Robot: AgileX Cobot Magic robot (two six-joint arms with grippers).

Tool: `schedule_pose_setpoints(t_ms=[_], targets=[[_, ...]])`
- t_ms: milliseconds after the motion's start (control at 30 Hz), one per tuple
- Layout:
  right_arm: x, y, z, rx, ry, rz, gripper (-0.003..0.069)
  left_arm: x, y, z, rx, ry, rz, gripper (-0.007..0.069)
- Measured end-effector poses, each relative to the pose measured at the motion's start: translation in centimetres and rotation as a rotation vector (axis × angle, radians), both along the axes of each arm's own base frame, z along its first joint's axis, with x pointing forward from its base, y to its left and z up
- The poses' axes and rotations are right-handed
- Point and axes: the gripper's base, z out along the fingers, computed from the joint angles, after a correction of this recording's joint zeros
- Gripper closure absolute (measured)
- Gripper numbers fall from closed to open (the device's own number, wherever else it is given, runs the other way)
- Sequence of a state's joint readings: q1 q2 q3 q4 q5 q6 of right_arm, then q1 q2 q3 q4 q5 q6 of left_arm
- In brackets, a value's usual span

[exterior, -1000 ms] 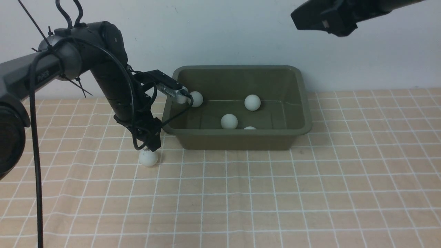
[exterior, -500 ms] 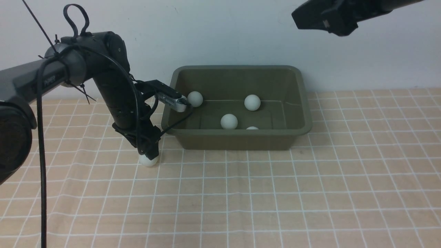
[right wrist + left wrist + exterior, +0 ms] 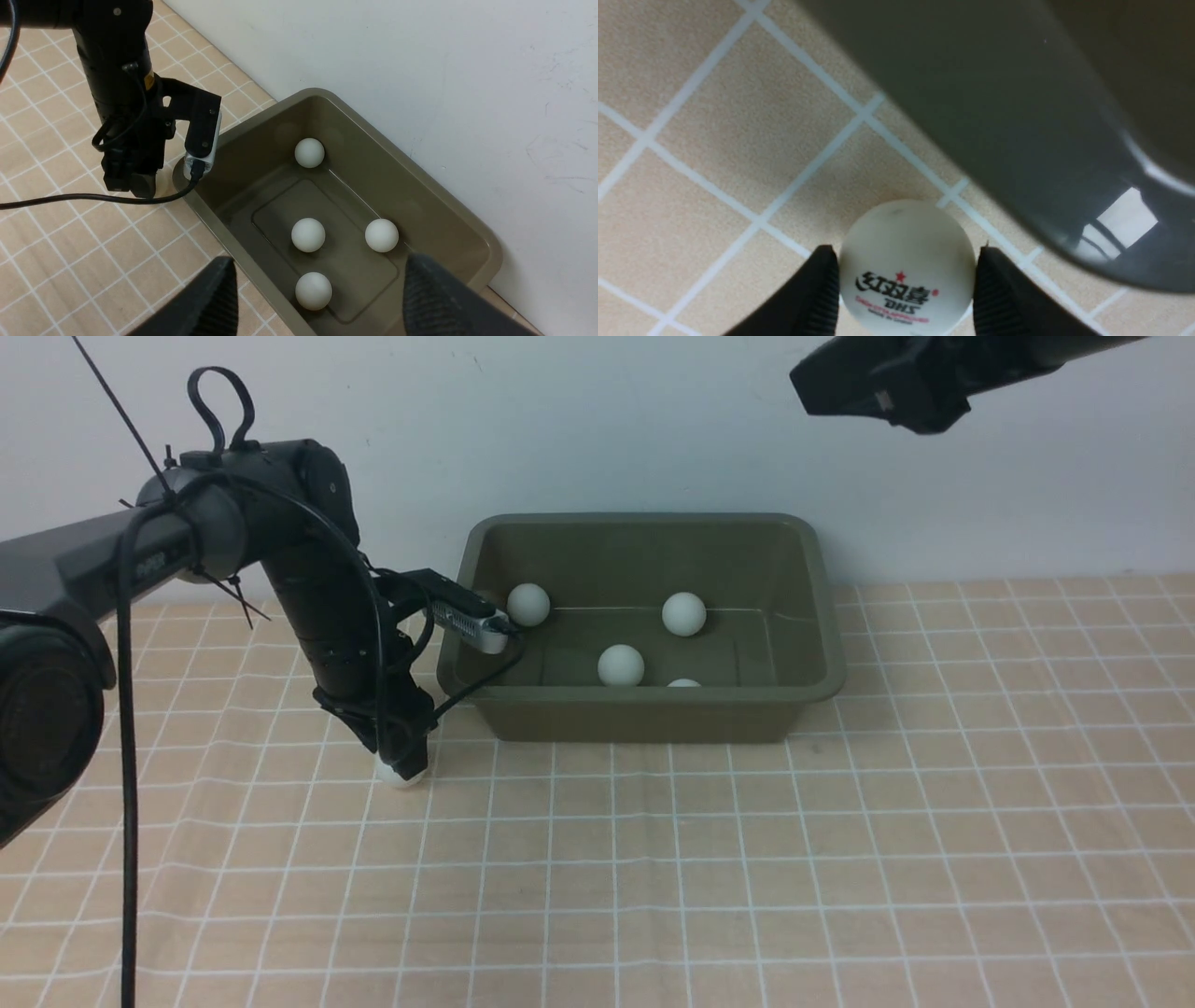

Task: Put the table tennis balls into the box on the light coffee tablecloth.
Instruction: 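Reach for and grasp a ping pong ball on the table beside the basket, then drop the ball into the bin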

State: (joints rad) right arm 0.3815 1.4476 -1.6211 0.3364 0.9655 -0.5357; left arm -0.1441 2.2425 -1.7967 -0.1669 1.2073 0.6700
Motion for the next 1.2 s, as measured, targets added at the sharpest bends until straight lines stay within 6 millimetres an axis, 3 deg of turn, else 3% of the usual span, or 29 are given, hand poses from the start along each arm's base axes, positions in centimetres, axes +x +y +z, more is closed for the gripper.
schedule_pose_setpoints(t_ms=[100, 267, 400, 467, 633, 800, 1000, 1133, 1200], targets=[[0.0, 0.0, 0.0, -0.002, -0.001, 0.001, 0.022, -0.1, 0.4, 0.9, 0.047, -0.026, -0.006, 0.0328], [0.0, 0.0, 0.0, -0.004, -0.003, 0.003, 0.022, -1.0, 1.2, 6.4, 0.103, -0.156, -0.007, 0.0328], [0.0, 0.0, 0.0, -0.002, -0.007, 0.002, 0.022, -1.9, 0.6, 9.4, 0.011, -0.208, -0.028, 0.0328], [0.0, 0.0, 0.1, 0.0, -0.01, 0.001, 0.022, -2.4, -0.7, 10.6, -0.136, -0.224, -0.072, 0.0328], [0.0, 0.0, 0.1, -0.001, -0.01, 0.0, 0.022, -1.9, -2.4, 10.8, -0.302, -0.279, -0.12, 0.0328], [0.0, 0.0, 0.1, 0.0, -0.01, 0.001, 0.022, -0.2, -3.1, 9.4, -0.298, -0.401, -0.116, 0.0328], [0.0, 0.1, 0.1, 0.012, -0.005, 0.004, 0.022, 0.7, -4.2, 7.4, -0.278, -0.437, -0.208, 0.0322], [0.0, 0.1, 0.1, 0.015, -0.004, 0.005, 0.022, 0.7, -4.5, 7.4, -0.285, -0.439, -0.198, 0.0248], [0.0, 0.1, 0.1, 0.017, -0.009, 0.003, 0.022, 0.6, -4.4, 8.6, -0.279, -0.444, -0.178, 0.0183]])
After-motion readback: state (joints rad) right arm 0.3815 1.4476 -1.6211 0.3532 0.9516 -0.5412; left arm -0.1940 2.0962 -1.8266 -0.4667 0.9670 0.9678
